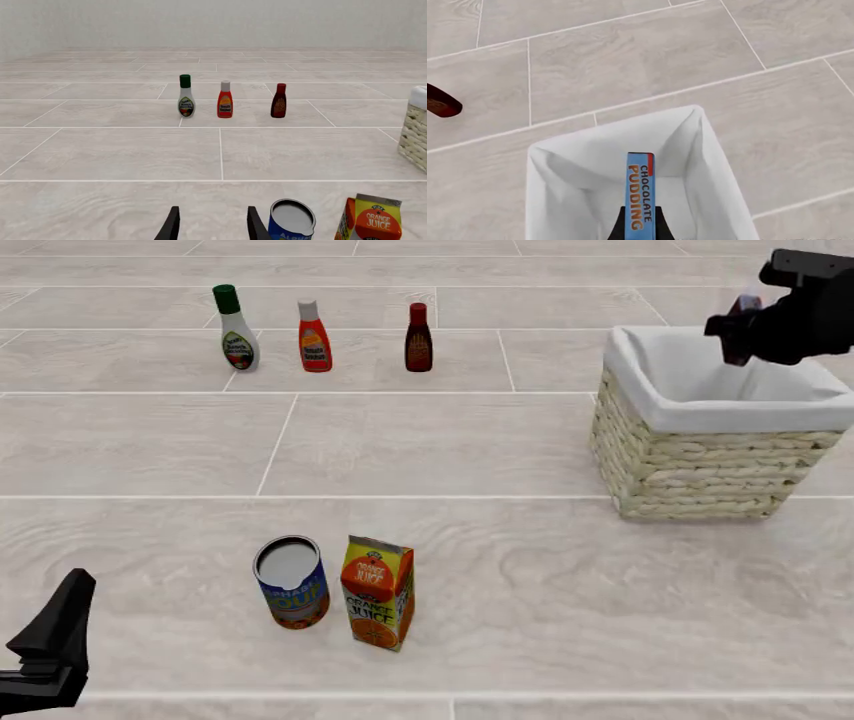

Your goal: Pick the chocolate pudding and place it in the basket.

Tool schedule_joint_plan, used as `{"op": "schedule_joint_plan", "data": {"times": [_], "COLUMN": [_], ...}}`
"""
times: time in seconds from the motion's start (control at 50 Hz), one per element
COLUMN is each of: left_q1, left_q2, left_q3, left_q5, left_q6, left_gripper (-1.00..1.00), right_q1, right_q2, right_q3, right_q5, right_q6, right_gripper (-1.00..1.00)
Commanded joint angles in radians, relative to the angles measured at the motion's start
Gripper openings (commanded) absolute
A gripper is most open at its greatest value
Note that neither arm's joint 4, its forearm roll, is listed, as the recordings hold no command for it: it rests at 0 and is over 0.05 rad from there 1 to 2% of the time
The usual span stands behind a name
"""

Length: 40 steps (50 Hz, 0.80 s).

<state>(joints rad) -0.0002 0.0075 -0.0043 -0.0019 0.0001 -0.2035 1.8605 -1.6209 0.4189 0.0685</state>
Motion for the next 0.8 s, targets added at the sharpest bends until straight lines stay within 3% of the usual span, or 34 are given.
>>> {"op": "schedule_joint_plan", "data": {"times": [0.02, 0.64, 0.66, 0.8], "left_q1": [0.0, 0.0, 0.0, 0.0], "left_q2": [0.0, 0.0, 0.0, 0.0], "left_q3": [0.0, 0.0, 0.0, 0.0], "left_q5": [0.0, 0.0, 0.0, 0.0], "left_q6": [0.0, 0.0, 0.0, 0.0], "left_gripper": [1.0, 1.0, 1.0, 1.0], "right_q1": [-0.008, -0.005, -0.008, -0.001], "right_q2": [0.021, 0.083, 0.082, 0.084], "right_q3": [0.0, 0.006, 0.007, -0.003], "right_q5": [-0.006, -0.007, -0.009, 0.001], "right_q6": [0.008, 0.013, 0.011, 0.021], "right_gripper": [-1.0, -1.0, 1.0, 1.0]}}
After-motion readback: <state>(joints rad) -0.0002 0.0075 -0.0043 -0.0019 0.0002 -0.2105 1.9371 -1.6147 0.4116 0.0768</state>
